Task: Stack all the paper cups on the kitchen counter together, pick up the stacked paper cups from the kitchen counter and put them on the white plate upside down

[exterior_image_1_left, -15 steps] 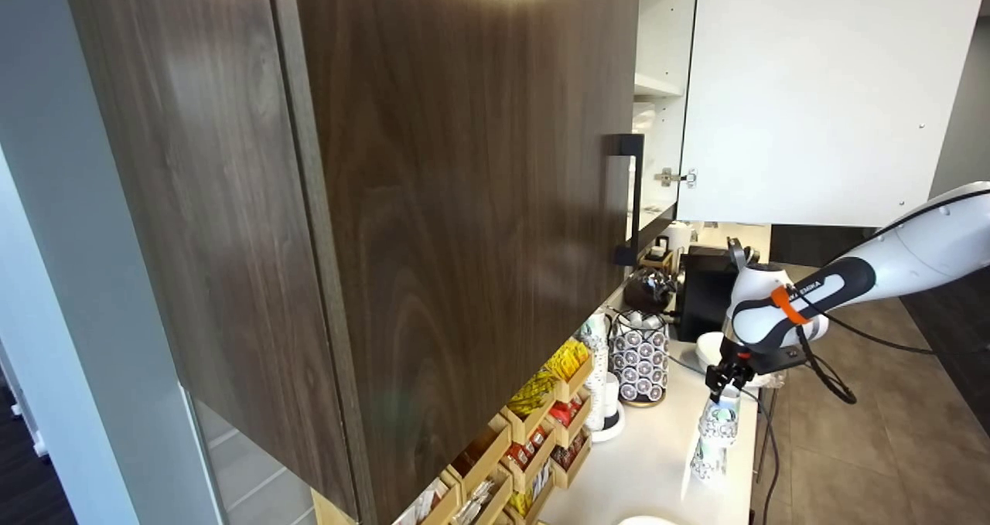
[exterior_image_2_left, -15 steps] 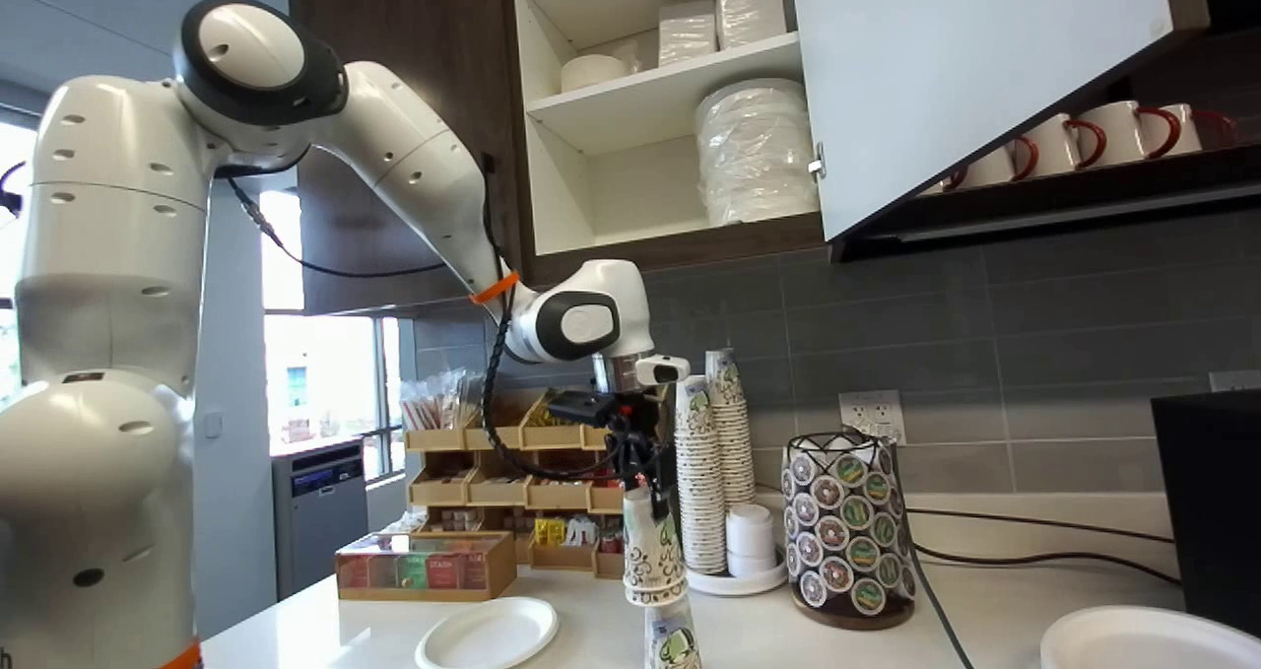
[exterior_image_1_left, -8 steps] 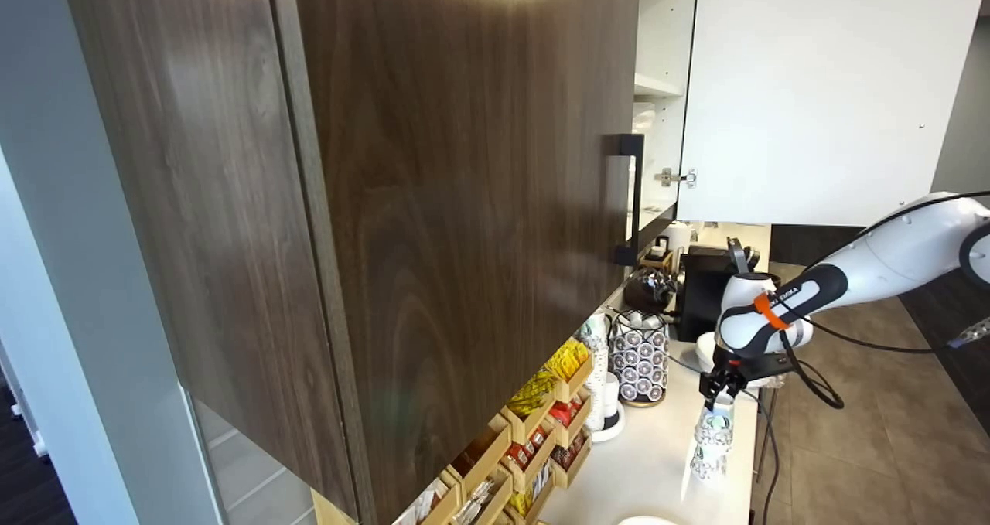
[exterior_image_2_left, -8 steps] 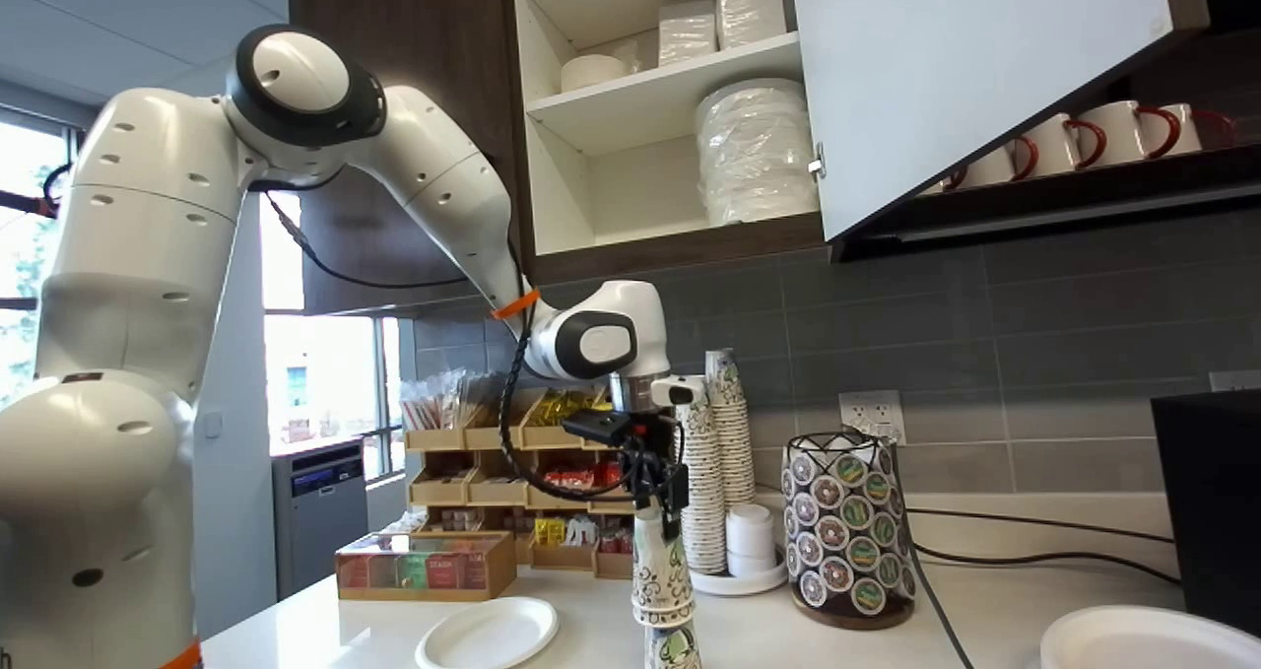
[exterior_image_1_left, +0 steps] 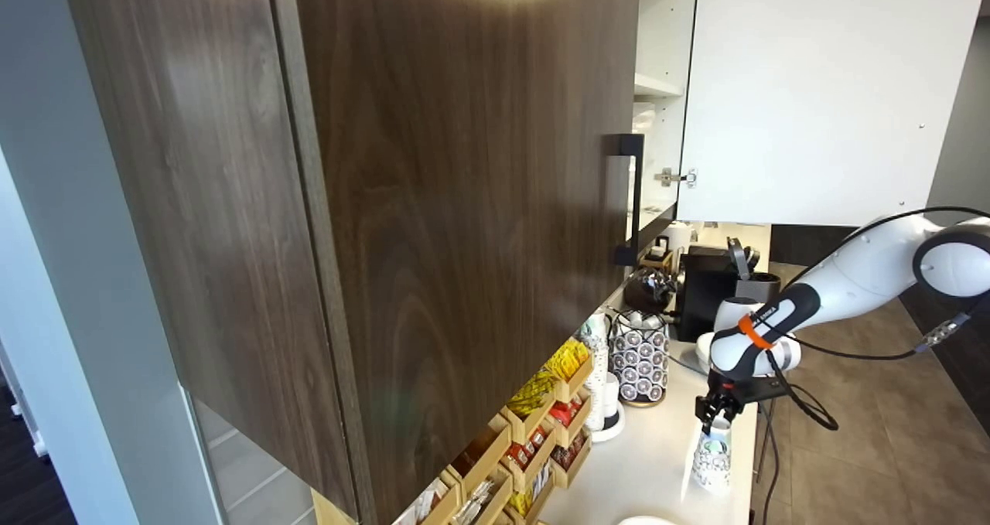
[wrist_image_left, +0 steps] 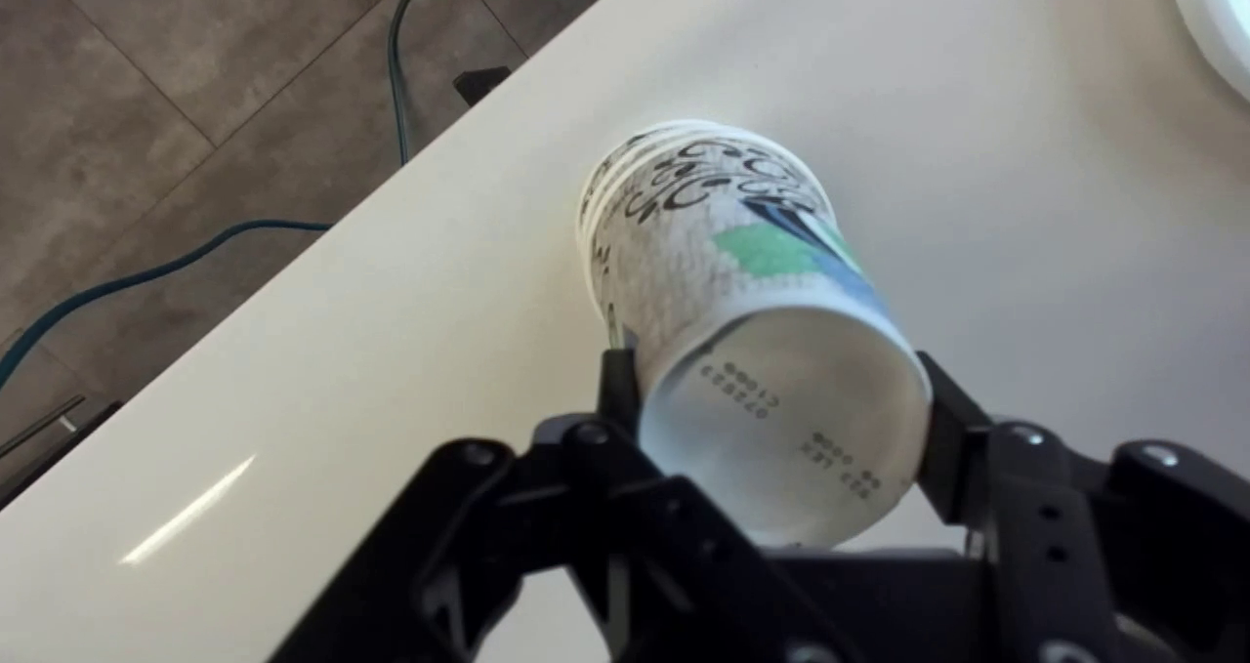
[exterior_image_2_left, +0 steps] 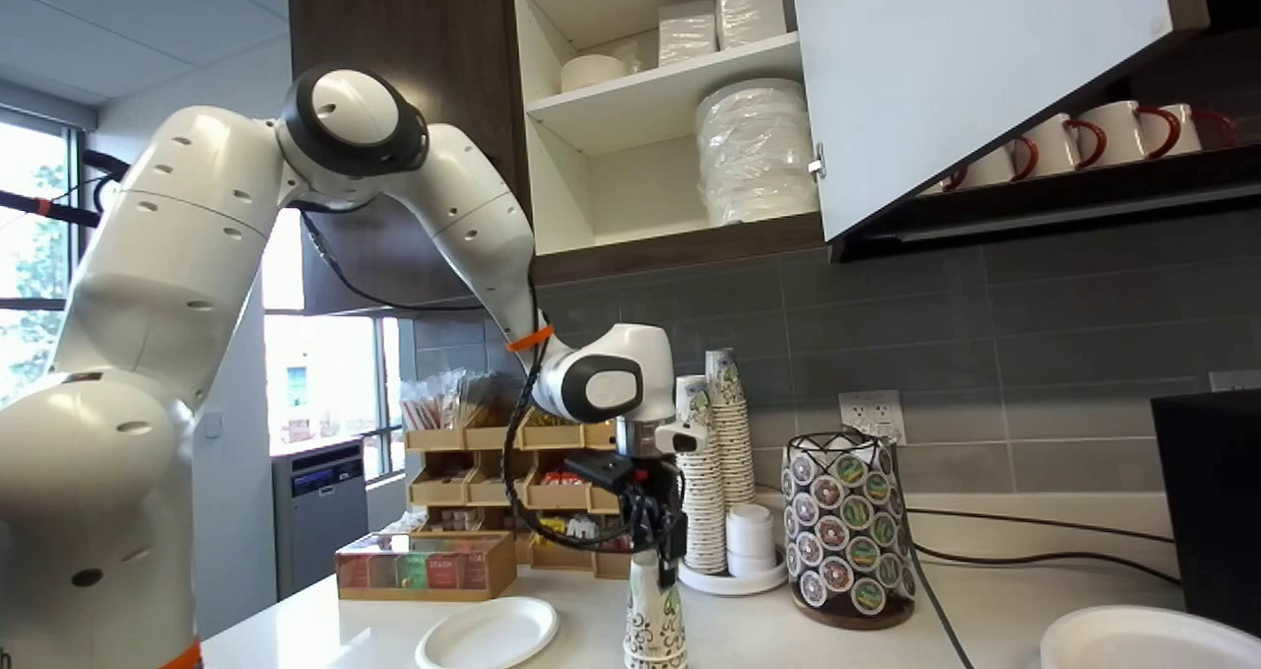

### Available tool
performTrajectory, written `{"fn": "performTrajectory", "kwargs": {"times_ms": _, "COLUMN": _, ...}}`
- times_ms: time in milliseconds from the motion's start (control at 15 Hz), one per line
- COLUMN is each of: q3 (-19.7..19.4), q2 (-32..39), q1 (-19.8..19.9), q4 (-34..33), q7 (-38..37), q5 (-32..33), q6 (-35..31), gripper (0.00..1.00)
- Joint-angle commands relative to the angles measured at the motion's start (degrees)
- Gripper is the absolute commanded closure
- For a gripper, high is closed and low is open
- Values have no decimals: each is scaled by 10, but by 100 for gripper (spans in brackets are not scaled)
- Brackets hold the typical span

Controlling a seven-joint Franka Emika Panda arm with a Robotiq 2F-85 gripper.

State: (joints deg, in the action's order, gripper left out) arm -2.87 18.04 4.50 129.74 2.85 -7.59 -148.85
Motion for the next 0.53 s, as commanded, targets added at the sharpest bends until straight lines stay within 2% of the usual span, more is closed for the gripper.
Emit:
{"fn": "performTrajectory", "kwargs": {"times_ms": 0, "q3": 21, "q2": 55, "q1": 13, "q4": -10, "q7": 13, "q5": -28, "q6": -46, "gripper": 59}}
{"fn": "performTrajectory", "kwargs": {"times_ms": 133, "q3": 28, "q2": 73, "q1": 13, "q4": -12, "q7": 10, "q5": -26, "q6": -69, "gripper": 59}}
{"fn": "performTrajectory", "kwargs": {"times_ms": 467, "q3": 32, "q2": 90, "q1": 15, "q4": -14, "q7": 10, "q5": -25, "q6": -74, "gripper": 59}}
